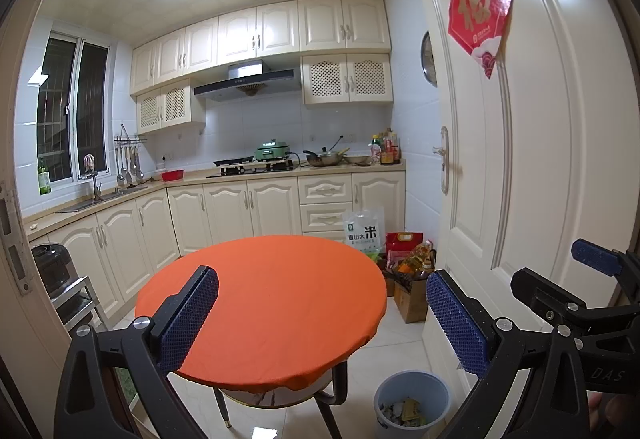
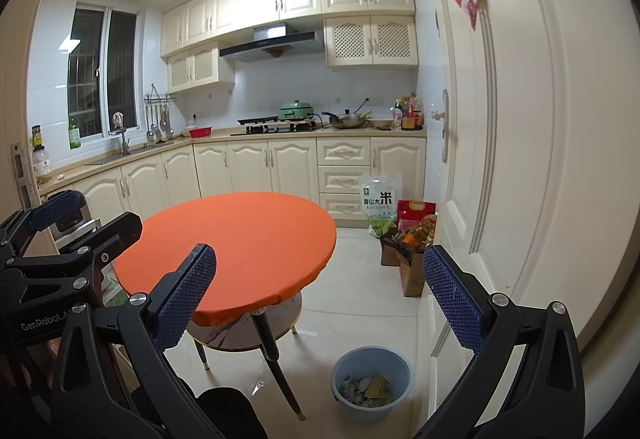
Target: Collect trash
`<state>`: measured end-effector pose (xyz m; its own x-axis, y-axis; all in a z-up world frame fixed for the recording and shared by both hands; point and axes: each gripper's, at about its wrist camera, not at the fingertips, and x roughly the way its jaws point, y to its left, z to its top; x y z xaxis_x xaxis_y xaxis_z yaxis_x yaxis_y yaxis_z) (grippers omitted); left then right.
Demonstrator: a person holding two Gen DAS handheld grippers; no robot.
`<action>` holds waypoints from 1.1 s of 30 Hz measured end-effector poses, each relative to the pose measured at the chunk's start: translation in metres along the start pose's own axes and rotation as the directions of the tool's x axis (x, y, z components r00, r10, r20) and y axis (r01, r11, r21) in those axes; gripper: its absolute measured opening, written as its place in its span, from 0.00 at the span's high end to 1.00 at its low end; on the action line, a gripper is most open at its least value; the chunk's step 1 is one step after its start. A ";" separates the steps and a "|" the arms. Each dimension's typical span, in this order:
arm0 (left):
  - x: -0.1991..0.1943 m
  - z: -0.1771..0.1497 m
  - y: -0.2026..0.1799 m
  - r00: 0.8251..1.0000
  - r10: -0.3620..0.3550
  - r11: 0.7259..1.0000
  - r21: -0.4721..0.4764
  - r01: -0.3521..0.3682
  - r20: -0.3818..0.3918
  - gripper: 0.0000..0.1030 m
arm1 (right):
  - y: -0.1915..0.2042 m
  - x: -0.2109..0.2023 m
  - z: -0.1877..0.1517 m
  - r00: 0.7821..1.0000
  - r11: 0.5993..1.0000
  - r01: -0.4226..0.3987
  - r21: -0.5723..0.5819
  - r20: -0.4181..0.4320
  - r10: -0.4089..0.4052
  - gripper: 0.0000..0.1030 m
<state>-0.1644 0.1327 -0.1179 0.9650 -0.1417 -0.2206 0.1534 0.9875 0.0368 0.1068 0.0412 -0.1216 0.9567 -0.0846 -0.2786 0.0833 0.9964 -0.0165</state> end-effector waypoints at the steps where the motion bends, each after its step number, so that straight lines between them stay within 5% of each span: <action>1: 0.000 0.000 0.001 1.000 -0.001 1.000 0.000 0.001 0.000 0.01 | -0.001 0.000 0.000 1.000 1.000 -0.001 0.000 0.000 0.001 0.00; 33: 0.011 -0.004 0.024 1.000 -0.010 1.000 0.006 0.010 0.012 0.01 | 0.000 0.007 0.006 1.000 1.000 0.009 -0.009 -0.020 -0.009 0.00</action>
<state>-0.1512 0.1552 -0.1231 0.9659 -0.1523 -0.2093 0.1642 0.9856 0.0404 0.1154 0.0408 -0.1180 0.9501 -0.0936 -0.2974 0.0893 0.9956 -0.0281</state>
